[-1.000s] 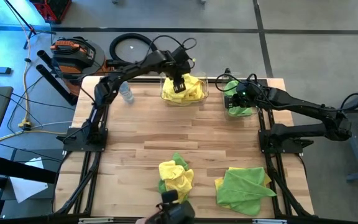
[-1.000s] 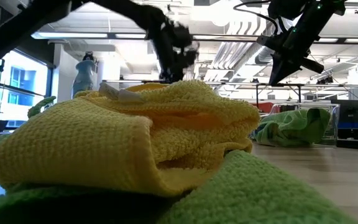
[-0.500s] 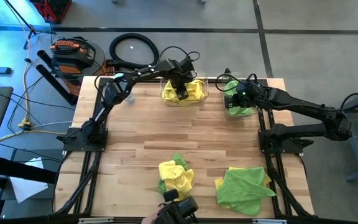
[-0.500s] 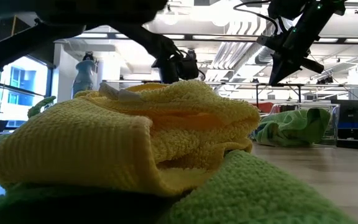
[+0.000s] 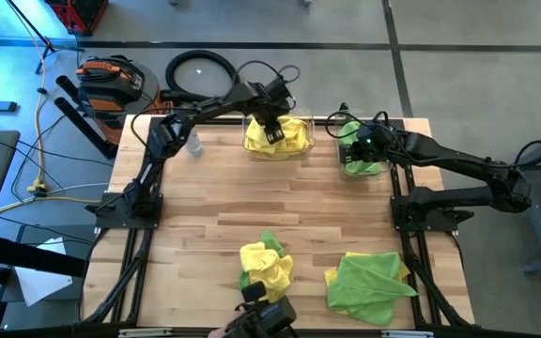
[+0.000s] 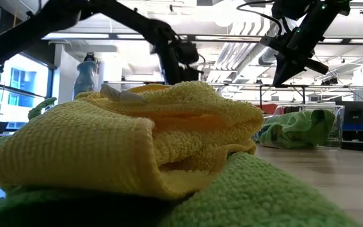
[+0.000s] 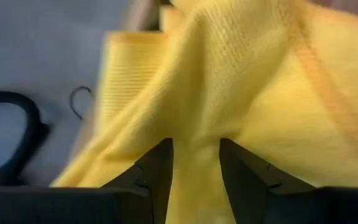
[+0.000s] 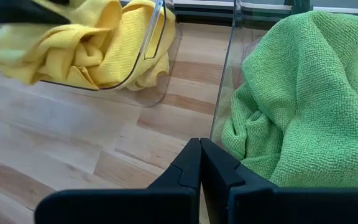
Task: Sort microfiber towel by color & place in baskets
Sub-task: Put the left yellow microfiber cloth into the left transparent bin
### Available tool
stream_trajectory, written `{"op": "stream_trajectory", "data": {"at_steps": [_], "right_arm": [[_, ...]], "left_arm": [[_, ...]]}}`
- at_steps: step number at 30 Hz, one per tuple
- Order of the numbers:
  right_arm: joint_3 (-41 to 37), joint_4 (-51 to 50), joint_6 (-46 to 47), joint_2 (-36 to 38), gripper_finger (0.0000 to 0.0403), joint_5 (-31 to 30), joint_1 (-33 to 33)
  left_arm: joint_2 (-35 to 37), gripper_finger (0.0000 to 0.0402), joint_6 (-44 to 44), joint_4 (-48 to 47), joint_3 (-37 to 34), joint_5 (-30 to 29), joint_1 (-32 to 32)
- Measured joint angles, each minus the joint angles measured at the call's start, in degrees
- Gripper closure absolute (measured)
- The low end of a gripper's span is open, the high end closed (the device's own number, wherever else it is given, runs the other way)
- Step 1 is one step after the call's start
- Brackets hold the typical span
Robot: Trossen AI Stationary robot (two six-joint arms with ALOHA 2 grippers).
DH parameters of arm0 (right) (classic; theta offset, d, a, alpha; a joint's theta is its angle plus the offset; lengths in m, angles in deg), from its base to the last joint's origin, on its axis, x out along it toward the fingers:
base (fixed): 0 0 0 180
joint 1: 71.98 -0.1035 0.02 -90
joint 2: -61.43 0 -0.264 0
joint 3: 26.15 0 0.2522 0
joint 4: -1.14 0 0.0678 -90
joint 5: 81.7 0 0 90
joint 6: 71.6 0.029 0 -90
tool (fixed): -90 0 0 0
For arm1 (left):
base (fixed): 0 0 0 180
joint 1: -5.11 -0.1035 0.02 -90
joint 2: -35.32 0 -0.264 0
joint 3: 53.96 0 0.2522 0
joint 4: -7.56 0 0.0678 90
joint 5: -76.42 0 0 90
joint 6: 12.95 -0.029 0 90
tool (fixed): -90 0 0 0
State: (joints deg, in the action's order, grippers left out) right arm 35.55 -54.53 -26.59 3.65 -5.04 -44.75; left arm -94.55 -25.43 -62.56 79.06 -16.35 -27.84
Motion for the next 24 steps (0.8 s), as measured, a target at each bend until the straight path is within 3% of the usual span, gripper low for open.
{"op": "stream_trajectory", "data": {"at_steps": [6,11,15,24], "right_arm": [[-0.01,-0.27,0.0,0.01,0.0402,0.0,0.0],[0.0,-0.26,0.21,0.01,0.0402,0.0,-0.01],[0.0,-0.28,1.04,0.02,0.0402,0.0,0.0],[-0.01,-0.27,1.04,0.0,0.0402,-0.01,0.0]], "left_arm": [[4.89,0.0283,1.54,0.04,0.04,-1.59,-0.2],[5.25,0.0283,1.48,-0.38,-0.7,0.4,-0.7],[5.34,0.0283,1.99,2.7,-6.03,4.75,-1.2],[5.38,0.0283,3.47,13.53,-18.98,5.07,-1.66]]}}
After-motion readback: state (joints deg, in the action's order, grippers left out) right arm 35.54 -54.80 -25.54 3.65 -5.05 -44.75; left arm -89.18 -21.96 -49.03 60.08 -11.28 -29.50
